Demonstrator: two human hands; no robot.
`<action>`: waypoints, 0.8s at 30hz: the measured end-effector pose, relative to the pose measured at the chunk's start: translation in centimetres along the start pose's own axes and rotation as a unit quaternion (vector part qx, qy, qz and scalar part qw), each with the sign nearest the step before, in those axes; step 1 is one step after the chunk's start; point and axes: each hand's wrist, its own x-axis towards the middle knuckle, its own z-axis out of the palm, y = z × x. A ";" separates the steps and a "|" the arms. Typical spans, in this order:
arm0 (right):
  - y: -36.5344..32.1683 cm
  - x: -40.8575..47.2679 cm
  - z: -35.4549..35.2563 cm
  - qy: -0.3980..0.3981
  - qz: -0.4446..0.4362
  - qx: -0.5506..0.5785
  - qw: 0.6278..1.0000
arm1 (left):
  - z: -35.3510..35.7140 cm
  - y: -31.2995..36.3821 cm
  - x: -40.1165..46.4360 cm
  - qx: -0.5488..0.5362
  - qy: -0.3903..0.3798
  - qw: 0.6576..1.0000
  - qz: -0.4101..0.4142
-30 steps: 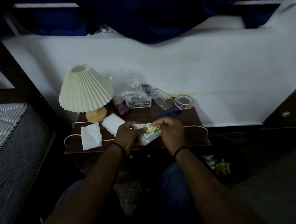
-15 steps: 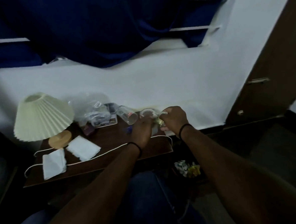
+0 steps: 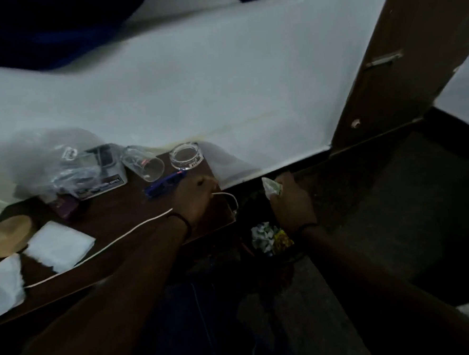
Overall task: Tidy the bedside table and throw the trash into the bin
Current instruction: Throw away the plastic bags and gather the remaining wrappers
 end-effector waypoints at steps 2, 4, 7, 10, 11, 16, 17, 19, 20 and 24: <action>3.1 0.7 2.7 -0.014 0.013 -0.013 1.000 | -0.1 -1.3 1.0 -0.046 0.023 0.998 -0.019; 5.8 1.6 5.1 -0.070 0.051 -0.015 0.996 | -0.3 -2.4 1.7 -0.058 0.027 0.998 -0.024; 8.4 2.3 8.0 -0.167 0.106 -0.023 0.980 | -1.0 -4.2 2.3 -0.035 0.036 0.999 -0.022; 8.2 2.5 9.8 -0.147 0.099 -0.032 0.984 | -2.3 -6.0 2.3 -0.027 0.049 0.998 -0.036; 7.5 2.4 10.2 -0.137 0.088 -0.033 0.986 | -2.9 -6.6 2.2 -0.031 0.057 0.997 -0.039; 1.2 3.5 8.9 -0.047 -0.033 -0.027 0.998 | -6.1 -7.9 0.7 -0.048 0.090 0.994 -0.045; -0.4 3.7 8.3 -0.036 -0.067 -0.027 0.997 | -7.1 -8.2 0.2 -0.048 0.098 0.993 -0.042; -3.5 4.1 7.2 -0.026 -0.139 -0.048 0.989 | -9.1 -8.7 -1.0 -0.052 0.118 0.991 -0.045; -5.2 4.0 6.8 -0.027 -0.173 -0.061 0.983 | -10.3 -9.1 -1.9 -0.054 0.134 0.988 -0.048; -12.5 1.9 6.1 -0.062 -0.291 -0.084 0.951 | -16.3 -12.0 -5.9 -0.064 0.222 0.969 -0.087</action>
